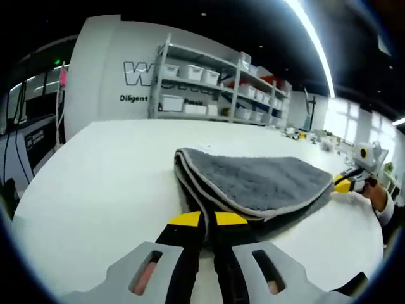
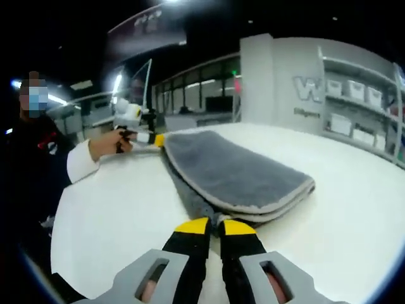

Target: Open the folded towel by lifting each exposed corner and separating the folded layers until the towel lies flat within the target outline without major curled edges

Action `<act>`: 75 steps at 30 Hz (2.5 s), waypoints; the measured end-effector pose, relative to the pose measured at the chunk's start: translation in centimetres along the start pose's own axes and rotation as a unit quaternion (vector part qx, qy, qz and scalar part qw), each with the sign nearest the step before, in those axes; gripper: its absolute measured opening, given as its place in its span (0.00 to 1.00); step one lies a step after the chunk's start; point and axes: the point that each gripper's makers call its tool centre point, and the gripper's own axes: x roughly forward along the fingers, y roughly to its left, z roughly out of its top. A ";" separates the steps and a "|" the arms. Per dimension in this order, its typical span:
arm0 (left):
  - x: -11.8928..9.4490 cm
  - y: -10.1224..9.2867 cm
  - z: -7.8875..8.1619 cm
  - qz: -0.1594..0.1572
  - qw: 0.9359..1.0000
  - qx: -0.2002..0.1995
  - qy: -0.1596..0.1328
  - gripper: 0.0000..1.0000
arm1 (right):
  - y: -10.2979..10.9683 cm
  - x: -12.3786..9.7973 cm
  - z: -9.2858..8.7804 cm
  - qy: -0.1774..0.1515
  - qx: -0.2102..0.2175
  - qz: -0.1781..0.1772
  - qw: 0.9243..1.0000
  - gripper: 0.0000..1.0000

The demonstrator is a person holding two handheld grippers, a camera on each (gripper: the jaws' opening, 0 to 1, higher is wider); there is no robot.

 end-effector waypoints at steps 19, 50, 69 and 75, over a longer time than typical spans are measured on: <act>1.0 1.1 -0.2 0.056 0.997 0.048 0.022 0.01 | 3.2 -1.3 -0.9 0.013 -0.036 -0.006 0.999 0.00; 7.5 2.5 1.9 0.017 0.990 0.127 0.065 0.01 | 9.5 -2.5 -0.7 0.003 -0.082 0.016 0.997 0.00; 9.5 0.0 2.3 -0.015 0.986 0.152 0.067 0.01 | 15.1 -2.4 0.7 -0.017 -0.113 0.027 0.993 0.00; 9.9 -1.3 2.3 -0.026 0.986 0.154 0.060 0.01 | 17.1 -1.7 1.0 -0.026 -0.128 0.023 0.991 0.00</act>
